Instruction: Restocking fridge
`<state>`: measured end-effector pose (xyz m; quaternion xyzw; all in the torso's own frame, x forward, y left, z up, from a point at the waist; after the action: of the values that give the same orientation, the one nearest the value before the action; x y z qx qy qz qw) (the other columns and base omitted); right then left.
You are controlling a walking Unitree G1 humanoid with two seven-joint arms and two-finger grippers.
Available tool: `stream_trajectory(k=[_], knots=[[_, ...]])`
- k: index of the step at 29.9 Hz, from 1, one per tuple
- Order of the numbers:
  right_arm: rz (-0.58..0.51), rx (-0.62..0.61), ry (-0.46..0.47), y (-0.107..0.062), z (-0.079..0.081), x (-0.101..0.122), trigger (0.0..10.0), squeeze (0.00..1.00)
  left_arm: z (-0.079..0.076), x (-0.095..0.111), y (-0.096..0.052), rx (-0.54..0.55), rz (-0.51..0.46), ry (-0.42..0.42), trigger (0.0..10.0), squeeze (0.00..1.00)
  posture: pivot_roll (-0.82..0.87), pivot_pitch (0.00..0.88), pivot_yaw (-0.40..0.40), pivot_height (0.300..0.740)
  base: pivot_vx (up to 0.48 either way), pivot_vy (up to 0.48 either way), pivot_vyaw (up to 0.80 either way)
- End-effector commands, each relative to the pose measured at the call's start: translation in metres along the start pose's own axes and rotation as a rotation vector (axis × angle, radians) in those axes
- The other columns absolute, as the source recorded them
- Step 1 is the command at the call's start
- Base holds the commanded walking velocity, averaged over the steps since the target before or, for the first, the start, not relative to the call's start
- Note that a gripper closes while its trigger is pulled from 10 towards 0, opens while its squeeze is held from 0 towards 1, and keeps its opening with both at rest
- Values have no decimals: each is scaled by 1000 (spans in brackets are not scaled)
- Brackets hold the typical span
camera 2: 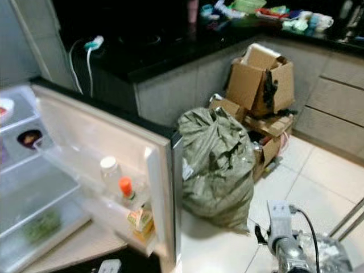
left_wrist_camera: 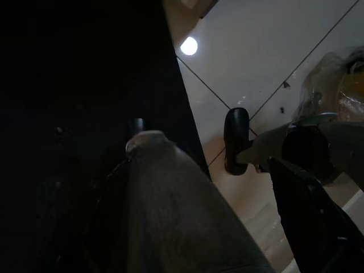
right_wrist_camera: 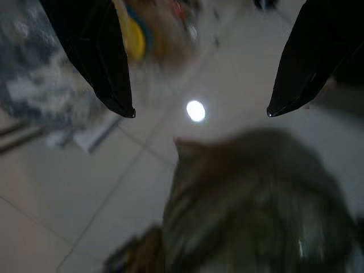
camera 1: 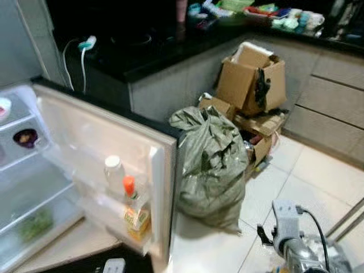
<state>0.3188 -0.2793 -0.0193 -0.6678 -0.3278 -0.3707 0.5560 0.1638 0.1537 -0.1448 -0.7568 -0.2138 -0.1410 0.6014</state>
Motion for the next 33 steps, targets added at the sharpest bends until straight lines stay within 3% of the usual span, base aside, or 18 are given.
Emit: stream_trajectory(k=[1,2,3,4,7,9,17,33], knots=[[-39,16,37,1,2,9,10000,0,4,-10,-2,13,28,-4,10000,0,-74,0,-21,740,0,0,0],[-99,61,96,4,8,27,10000,0,4,-10,-2,11,29,0,10000,0,-74,0,-21,740,0,0,0],[-111,71,112,5,9,31,10000,0,3,-10,-2,11,29,2,10000,0,-74,0,-21,740,0,0,0],[-111,71,112,5,9,31,10000,0,3,-10,-2,11,29,2,10000,0,-74,0,-21,740,0,0,0],[-202,212,120,6,33,56,10000,0,2,-9,-1,8,25,-5,10000,0,-76,0,-26,740,0,0,0],[-232,253,120,6,39,64,10000,0,0,-8,-1,5,24,-5,10000,0,-76,0,-26,740,0,0,0],[-277,262,111,7,42,81,10000,0,-1,-7,-1,2,22,0,10000,0,-76,0,-24,740,0,0,563],[-289,258,117,7,40,86,10000,0,-1,-9,-1,2,26,15,10000,0,-74,0,-24,740,0,0,750]])
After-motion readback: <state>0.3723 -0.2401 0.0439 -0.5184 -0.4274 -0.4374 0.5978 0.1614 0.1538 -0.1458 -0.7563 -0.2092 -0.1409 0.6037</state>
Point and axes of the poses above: a point about 5 cm out from each wrist's last joint towards the gripper, its own y axis pointing out of the wrist towards the gripper, its own x axis along the axis of the wrist's last joint, z = x × y, the point moved 5 cm from there along y, pointing out of the wrist towards the gripper, and after that the axes turned 3 degrees about -y, right-handed, at the moved point
